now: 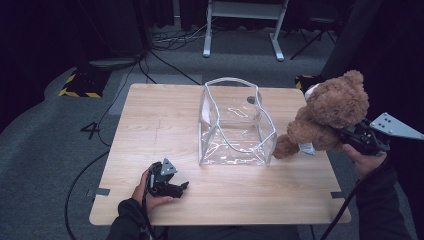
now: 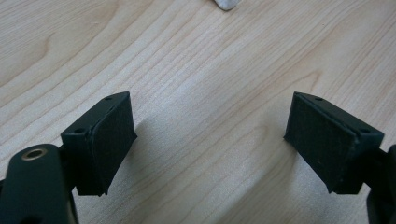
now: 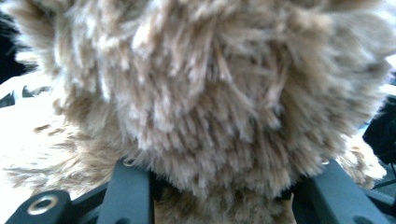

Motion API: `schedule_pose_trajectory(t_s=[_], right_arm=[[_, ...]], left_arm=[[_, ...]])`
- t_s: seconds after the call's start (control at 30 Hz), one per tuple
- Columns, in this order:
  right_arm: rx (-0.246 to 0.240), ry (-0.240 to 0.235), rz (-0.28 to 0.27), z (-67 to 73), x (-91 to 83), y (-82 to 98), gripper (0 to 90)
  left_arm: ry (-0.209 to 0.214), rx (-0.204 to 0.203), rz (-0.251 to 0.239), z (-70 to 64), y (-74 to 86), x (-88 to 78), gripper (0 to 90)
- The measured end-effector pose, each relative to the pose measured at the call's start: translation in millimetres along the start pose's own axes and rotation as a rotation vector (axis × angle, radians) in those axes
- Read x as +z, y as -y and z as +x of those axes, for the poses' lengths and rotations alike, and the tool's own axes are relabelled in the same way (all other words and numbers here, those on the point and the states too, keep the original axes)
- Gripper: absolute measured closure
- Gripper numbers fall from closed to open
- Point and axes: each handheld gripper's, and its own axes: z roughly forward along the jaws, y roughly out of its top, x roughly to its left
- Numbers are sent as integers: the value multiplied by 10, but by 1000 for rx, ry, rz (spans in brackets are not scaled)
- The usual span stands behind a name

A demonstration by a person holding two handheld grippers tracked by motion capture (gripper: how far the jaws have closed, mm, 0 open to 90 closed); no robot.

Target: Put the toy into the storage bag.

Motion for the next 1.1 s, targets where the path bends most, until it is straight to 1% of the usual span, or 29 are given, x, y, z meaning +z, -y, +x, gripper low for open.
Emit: schedule_pose_trajectory(t_s=[0.27,0.4,0.63,0.8,1.1], right_arm=[[-18,19,-16,-61,94,-259,555],[-19,26,-28,-88,133,-385,555],[-27,30,-50,-99,187,-566,555],[-42,37,-60,-94,206,-685,554],[-54,37,-87,-72,212,-900,554]], left_arm=[[2,1,-2,-2,-1,1,171],[2,1,-2,-2,-1,1,172],[3,2,-3,-2,-1,2,175],[3,3,-3,-2,-1,2,176],[4,4,-3,-2,-1,2,176]])
